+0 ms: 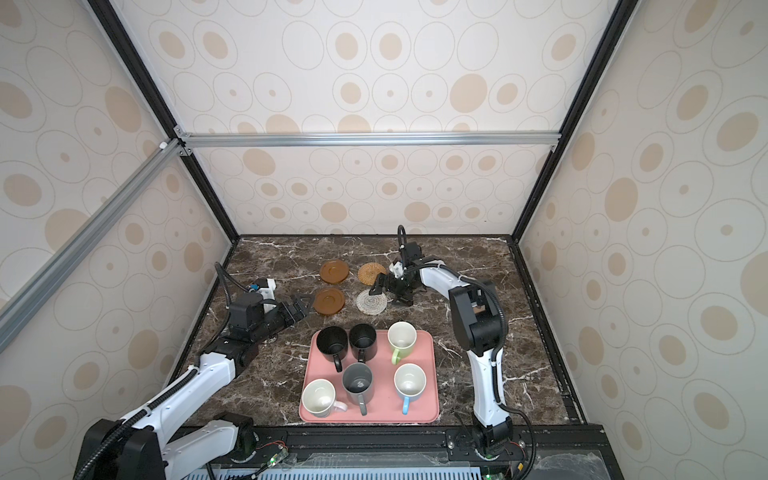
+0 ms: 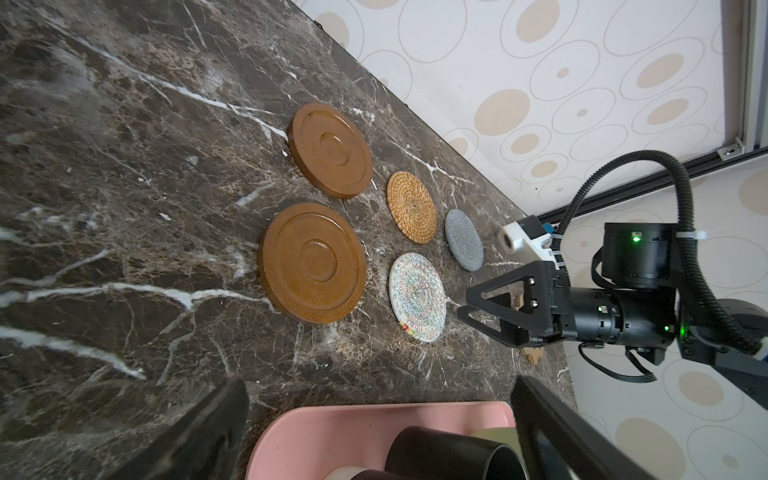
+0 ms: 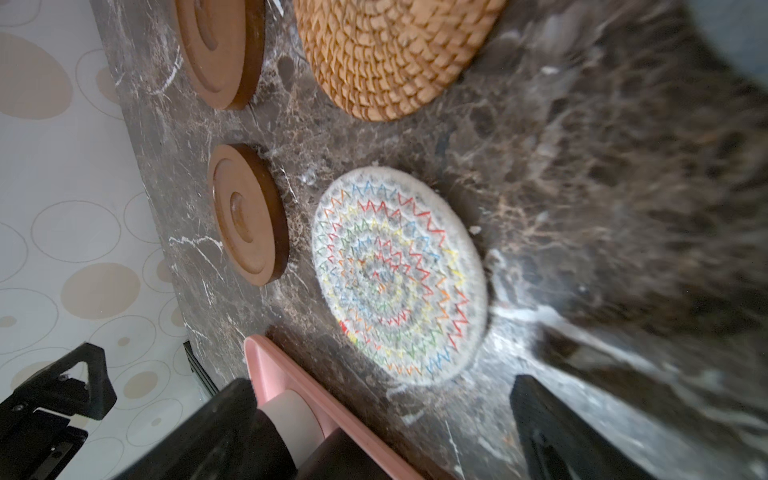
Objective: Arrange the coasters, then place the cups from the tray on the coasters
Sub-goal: 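Move the right gripper over the cork paw-print coaster and lower onto it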
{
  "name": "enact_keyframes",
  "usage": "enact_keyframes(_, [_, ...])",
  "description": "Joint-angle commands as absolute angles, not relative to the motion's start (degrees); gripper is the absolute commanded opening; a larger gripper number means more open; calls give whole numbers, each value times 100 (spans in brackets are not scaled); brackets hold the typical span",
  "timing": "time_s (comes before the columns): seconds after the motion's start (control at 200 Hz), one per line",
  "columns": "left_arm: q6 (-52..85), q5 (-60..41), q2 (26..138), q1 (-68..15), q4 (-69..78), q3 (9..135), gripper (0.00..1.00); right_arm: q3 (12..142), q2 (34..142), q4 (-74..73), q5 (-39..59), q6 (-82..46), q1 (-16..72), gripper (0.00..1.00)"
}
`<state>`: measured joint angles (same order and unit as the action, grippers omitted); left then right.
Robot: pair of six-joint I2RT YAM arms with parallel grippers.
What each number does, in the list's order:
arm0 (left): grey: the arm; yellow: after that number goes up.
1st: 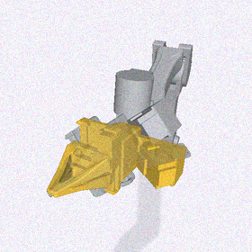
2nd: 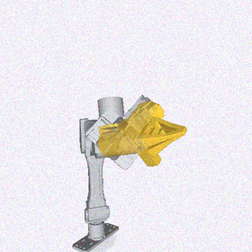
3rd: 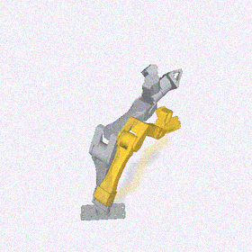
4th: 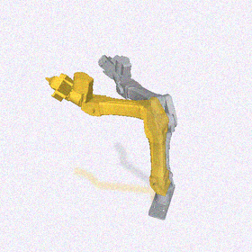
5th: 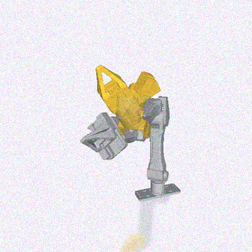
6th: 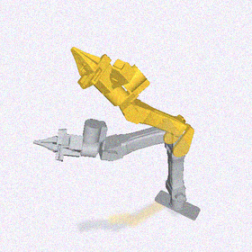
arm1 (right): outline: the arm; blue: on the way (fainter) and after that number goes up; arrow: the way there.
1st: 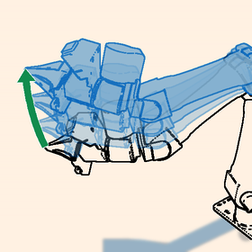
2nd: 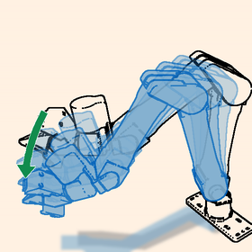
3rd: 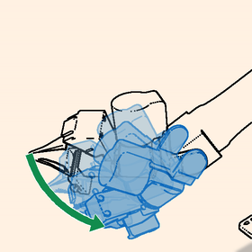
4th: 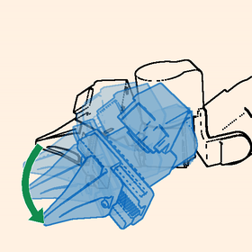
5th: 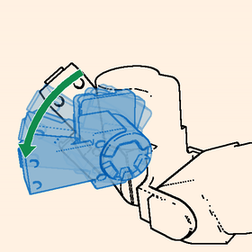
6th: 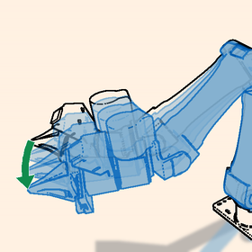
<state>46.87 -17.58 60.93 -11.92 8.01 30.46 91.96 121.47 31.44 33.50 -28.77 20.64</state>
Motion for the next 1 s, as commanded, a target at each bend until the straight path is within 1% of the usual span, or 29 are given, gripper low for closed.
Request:
enact_keyframes(0.0, [4757,-1691,5999,-1150,737,3053,100,9211,11607,3571,2935,-2509,1748,100])
enact_keyframes(0.06, [4756,-1694,5985,-1151,738,3045,100,9123,11480,3674,2822,-2415,1628,100])
enact_keyframes(0.085, [4763,-1690,5985,-1149,738,3041,100,9092,11434,3719,2782,-2371,1412,100])
enact_keyframes(0.285, [4768,-1682,5935,-1150,756,2982,100,8996,11142,4202,2285,-1942,613,100])
enact_keyframes(0.525, [4812,-1713,5900,-1151,809,2936,100,8931,11082,4219,1969,-1815,-264,100])
enact_keyframes(0.73, [4816,-1707,5854,-1151,783,2927,100,8974,11332,4160,1778,-1767,-707,100])
enact_keyframes(0.995, [4860,-1719,5769,-1151,795,2834,100,8974,11649,4071,1614,-1647,-1025,100])
